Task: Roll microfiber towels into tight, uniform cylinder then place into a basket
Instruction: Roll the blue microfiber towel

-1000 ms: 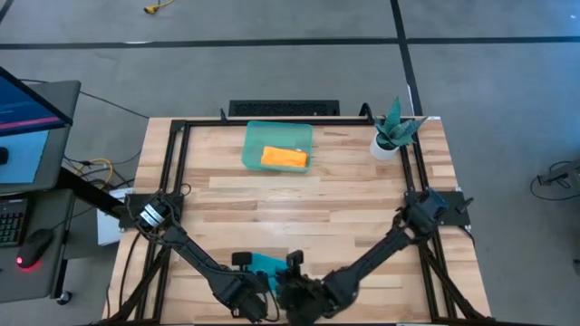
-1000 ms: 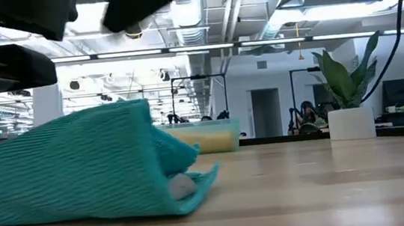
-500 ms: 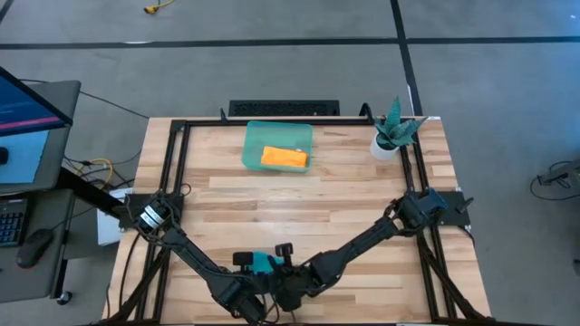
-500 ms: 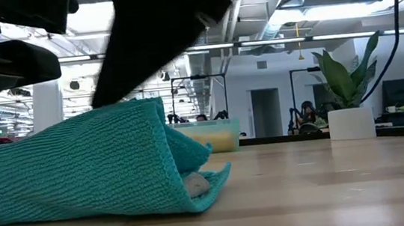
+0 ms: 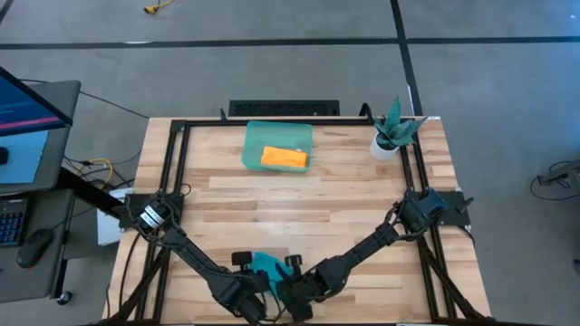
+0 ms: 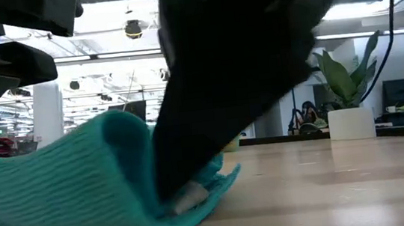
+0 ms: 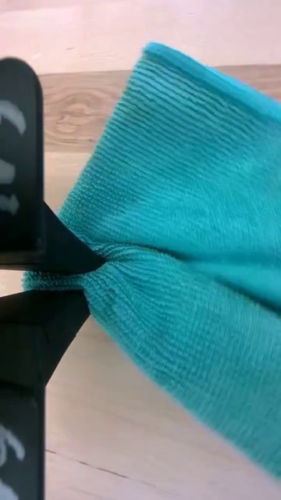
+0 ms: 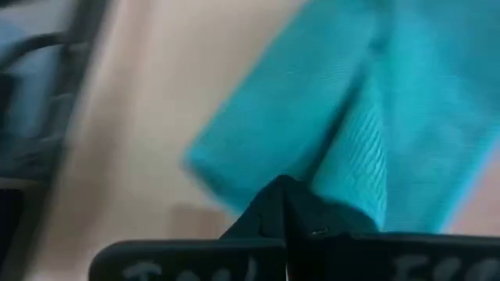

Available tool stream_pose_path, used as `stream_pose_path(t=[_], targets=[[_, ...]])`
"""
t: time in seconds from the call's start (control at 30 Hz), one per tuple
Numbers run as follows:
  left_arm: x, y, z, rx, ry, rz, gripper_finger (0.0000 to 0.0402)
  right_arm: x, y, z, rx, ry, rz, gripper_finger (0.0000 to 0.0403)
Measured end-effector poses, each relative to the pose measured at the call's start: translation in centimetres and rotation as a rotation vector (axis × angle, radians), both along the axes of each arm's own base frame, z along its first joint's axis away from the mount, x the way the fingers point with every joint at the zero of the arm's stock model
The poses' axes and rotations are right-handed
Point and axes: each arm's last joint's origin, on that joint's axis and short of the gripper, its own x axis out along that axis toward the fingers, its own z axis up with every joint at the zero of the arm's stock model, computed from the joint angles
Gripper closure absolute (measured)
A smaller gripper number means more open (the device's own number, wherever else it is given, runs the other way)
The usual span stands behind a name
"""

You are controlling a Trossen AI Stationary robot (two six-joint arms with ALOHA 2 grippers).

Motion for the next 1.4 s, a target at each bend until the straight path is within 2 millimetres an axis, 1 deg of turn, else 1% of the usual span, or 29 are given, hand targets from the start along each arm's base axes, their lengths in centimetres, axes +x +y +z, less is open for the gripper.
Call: stream_pose_path(t=[0.13, 0.27, 0.4, 0.5, 0.6, 0.67, 0.73, 0.8, 0.9, 1.0, 1.1, 1.17, 1.27, 1.4], targets=[[0.1, 0.0, 0.0, 0.006, -0.021, 0.040, 0.0386, -0.2, 0.2, 0.0, 0.072, 0.046, 0.021, 0.0393], [0.2, 0.1, 0.1, 0.038, -0.052, 0.046, 0.0386, 0.1, -0.5, -0.1, 0.067, 0.063, -0.003, 0.0390], [0.3, 0.1, 0.1, 0.051, -0.058, 0.038, 0.0386, -0.1, -0.7, -0.1, 0.038, 0.076, -0.013, 0.0394], [0.2, 0.1, 0.1, 0.054, -0.055, 0.037, 0.0386, -1.1, -0.4, 1.2, -0.039, 0.062, -0.022, 0.0395], [0.2, 0.2, 0.1, 0.060, -0.054, 0.035, 0.0386, -2.2, 0.1, 3.6, -0.138, -0.030, -0.062, 0.0393], [0.2, 0.2, 0.1, 0.067, -0.053, 0.021, 0.0386, -2.7, 0.5, 4.7, -0.210, -0.117, -0.100, 0.0392], [0.2, 0.2, 0.1, 0.070, -0.053, 0.016, 0.0386, -2.9, 0.6, 5.5, -0.277, -0.192, -0.142, 0.0392], [0.2, 0.2, 0.1, 0.070, -0.053, 0.016, 0.0386, -2.7, 0.5, 5.8, -0.311, -0.231, -0.174, 0.0392], [0.2, 0.2, 0.1, 0.070, -0.054, 0.016, 0.0386, -1.9, -0.5, 5.1, -0.321, -0.218, -0.198, 0.0393], [0.2, 0.2, 0.1, 0.070, -0.054, 0.016, 0.0386, -0.9, -1.6, 3.3, -0.329, -0.165, -0.209, 0.0393], [0.2, 0.2, 0.1, 0.071, -0.055, 0.015, 0.0386, 0.0, -2.5, 2.0, -0.269, -0.105, -0.199, 0.0392], [0.2, 0.2, 0.1, 0.073, -0.056, 0.016, 0.0386, 0.3, -2.8, 1.7, -0.206, -0.059, -0.176, 0.0393], [0.2, 0.2, 0.1, 0.073, -0.058, 0.019, 0.0386, 0.5, -2.2, 1.3, -0.123, -0.049, -0.140, 0.0394], [0.2, 0.2, 0.1, 0.075, -0.060, 0.019, 0.0386, -0.1, -1.2, 1.1, -0.099, -0.032, -0.113, 0.0394]])
